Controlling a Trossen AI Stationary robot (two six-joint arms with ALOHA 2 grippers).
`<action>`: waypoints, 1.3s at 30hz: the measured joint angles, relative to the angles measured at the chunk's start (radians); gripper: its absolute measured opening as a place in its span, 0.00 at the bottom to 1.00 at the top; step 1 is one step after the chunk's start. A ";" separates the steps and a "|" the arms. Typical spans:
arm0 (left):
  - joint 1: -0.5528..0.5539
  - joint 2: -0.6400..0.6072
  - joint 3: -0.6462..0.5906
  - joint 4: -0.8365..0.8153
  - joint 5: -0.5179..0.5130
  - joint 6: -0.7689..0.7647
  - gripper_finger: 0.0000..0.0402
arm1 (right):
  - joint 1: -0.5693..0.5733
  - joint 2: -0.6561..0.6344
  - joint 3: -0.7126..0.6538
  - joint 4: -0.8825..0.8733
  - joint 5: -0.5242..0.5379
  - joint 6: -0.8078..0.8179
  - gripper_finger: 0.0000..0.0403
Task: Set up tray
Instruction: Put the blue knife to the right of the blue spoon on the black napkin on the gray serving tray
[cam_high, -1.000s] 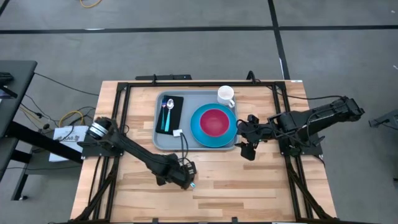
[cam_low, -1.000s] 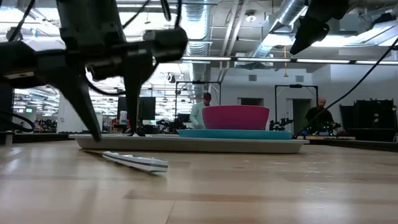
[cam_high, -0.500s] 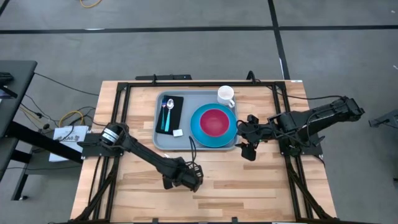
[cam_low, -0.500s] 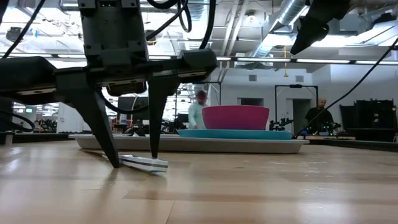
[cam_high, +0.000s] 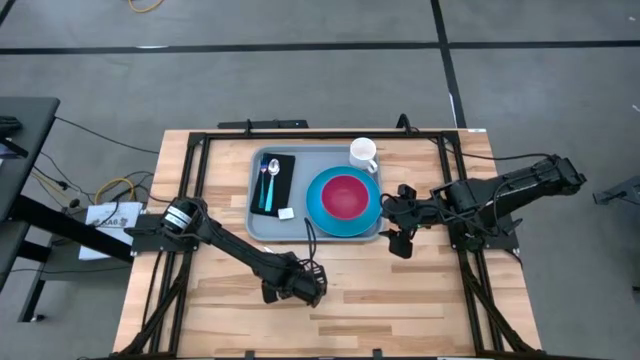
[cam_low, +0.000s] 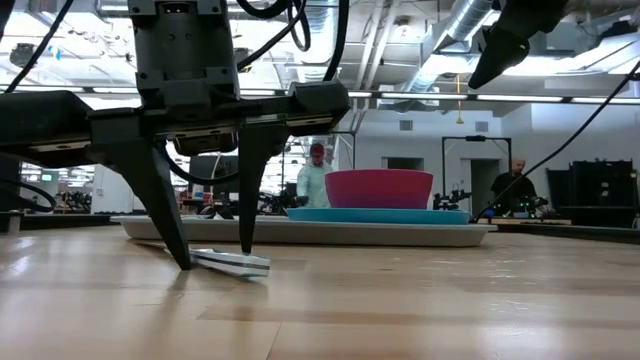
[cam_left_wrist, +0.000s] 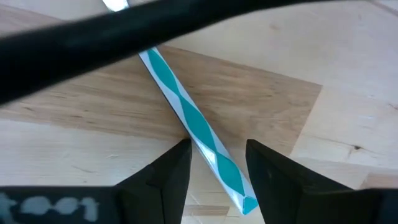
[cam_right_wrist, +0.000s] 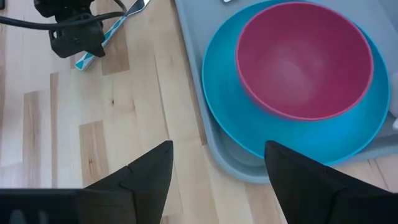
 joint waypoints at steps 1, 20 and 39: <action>0.000 0.000 0.000 -0.001 0.006 0.000 0.38 | 0.000 0.000 0.000 0.000 0.000 -0.008 0.61; -0.001 0.000 -0.004 0.004 0.030 0.010 0.05 | 0.000 0.000 0.000 0.000 0.000 -0.021 0.61; -0.020 -0.017 -0.005 -0.011 0.037 0.054 0.04 | 0.000 0.000 0.000 0.002 0.000 -0.043 0.61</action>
